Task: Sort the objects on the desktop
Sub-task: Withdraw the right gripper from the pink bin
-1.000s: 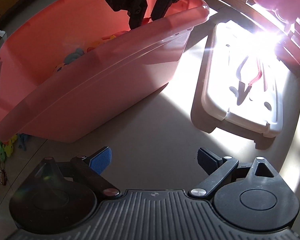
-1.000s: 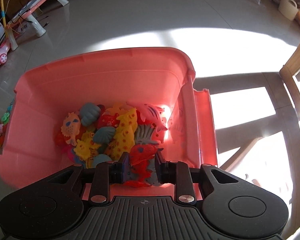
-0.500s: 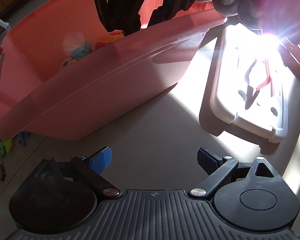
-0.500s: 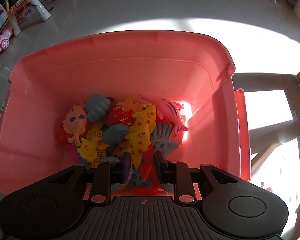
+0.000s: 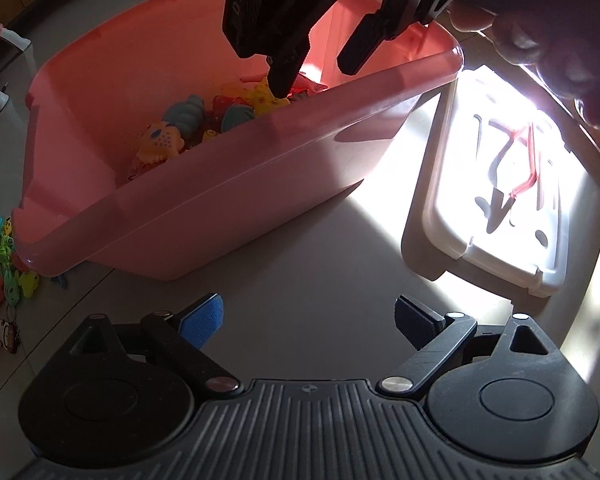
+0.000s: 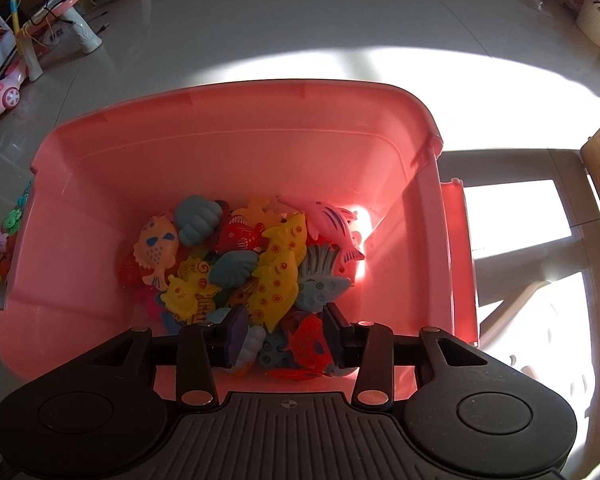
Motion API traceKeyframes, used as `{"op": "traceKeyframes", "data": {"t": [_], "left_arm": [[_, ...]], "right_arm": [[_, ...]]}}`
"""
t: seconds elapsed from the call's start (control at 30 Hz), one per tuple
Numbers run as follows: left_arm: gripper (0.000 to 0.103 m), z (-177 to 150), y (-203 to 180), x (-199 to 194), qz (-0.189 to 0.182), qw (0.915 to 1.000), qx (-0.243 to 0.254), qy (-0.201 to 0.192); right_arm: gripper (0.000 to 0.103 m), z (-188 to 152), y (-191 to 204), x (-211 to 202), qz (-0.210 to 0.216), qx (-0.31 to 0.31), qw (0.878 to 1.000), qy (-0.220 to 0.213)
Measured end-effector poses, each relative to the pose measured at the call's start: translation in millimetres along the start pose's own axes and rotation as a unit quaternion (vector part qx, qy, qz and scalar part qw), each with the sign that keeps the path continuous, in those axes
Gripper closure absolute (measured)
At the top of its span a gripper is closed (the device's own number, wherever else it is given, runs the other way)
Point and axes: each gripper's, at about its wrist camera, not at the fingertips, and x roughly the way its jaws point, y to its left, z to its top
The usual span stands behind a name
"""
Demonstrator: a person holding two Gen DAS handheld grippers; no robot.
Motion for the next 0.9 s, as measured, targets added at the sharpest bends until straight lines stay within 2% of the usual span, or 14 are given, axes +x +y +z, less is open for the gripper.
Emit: {"op": "traceKeyframes", "data": {"t": [0.13, 0.23, 0.33, 0.4, 0.47, 0.6, 0.8, 0.9], "left_arm": [[0.008, 1.4, 3.2, -14.2, 0.003, 0.9999, -0.01, -0.008], [0.008, 2.5, 5.7, -26.4, 0.005, 0.9997, -0.02, -0.015], [0.008, 1.6, 6.7, -37.7, 0.012, 0.9995, -0.023, -0.02], [0.008, 0.2, 6.9, -44.8, 0.019, 0.9993, -0.023, -0.024], [0.008, -1.2, 7.1, -51.9, 0.026, 0.999, -0.023, -0.027], [0.008, -5.6, 6.1, -62.3, 0.038, 0.9984, -0.025, -0.035], [0.008, -14.5, 8.2, -82.2, 0.05, 0.9972, -0.025, -0.049], [0.008, -20.3, 10.2, -87.9, 0.057, 0.9968, -0.024, -0.051]], "right_arm": [[0.056, -7.8, -0.5, -25.4, -0.009, 0.007, 1.0, -0.023], [0.055, -22.8, -11.4, -51.9, -0.012, 0.056, 0.997, -0.043], [0.055, -46.9, -27.7, -74.2, -0.02, 0.106, 0.992, -0.068], [0.054, -59.8, -42.2, -84.1, -0.039, 0.129, 0.988, -0.075], [0.054, -75.5, -50.4, -96.0, -0.031, 0.155, 0.984, -0.085], [0.053, -102.6, -52.1, -117.3, -0.063, 0.163, 0.98, -0.099], [0.042, -140.9, -58.2, -132.5, -0.084, 0.204, 0.971, -0.093], [0.042, -160.3, -58.9, -132.6, -0.079, 0.227, 0.967, -0.084]]}}
